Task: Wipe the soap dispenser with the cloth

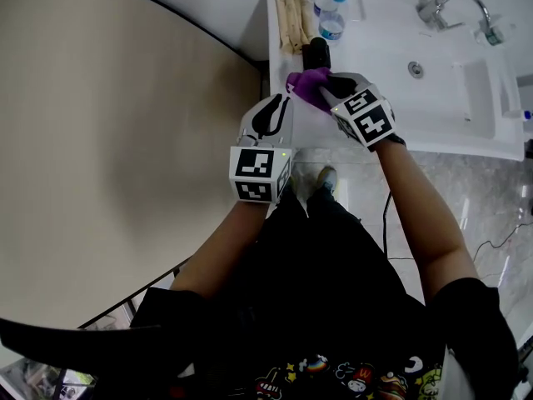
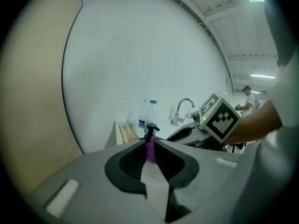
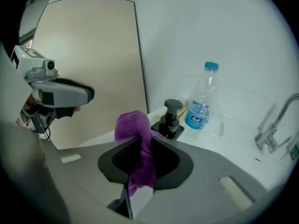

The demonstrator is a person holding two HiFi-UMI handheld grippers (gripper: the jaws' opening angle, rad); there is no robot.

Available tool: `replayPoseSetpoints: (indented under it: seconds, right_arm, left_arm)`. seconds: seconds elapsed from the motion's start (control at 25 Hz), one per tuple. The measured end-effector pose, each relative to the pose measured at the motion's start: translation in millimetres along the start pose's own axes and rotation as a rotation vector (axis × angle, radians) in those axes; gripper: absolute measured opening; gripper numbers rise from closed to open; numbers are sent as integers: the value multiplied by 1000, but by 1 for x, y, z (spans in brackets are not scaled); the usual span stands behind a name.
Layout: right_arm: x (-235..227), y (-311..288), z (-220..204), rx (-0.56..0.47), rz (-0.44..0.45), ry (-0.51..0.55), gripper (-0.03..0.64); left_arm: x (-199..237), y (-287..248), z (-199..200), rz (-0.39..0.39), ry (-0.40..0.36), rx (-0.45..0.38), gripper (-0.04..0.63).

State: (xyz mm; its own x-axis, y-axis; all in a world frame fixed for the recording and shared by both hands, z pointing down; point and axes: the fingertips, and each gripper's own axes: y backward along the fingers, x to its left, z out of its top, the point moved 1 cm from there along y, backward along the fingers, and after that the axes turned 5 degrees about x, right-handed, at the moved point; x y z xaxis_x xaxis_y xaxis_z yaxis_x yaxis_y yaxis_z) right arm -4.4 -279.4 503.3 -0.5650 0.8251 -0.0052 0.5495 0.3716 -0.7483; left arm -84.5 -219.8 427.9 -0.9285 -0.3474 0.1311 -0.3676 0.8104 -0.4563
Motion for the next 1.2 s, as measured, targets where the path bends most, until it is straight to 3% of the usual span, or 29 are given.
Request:
replayPoseSetpoints:
  seconds: [0.16, 0.6, 0.88, 1.2]
  right_arm:
    - [-27, 12, 6, -32, -68, -33, 100]
    - [-97, 16, -20, -4, -194, -100, 101]
    - [-103, 47, 33, -171, -209, -126, 101]
    - [-76, 65, 94, -304, -157, -90, 101]
  left_arm:
    - [-2, 1, 1, 2, 3, 2, 41]
    - [-3, 6, -2, 10, -15, 22, 41]
    - [-5, 7, 1, 22, -15, 20, 41]
    - [-4, 10, 11, 30, -12, -10, 41]
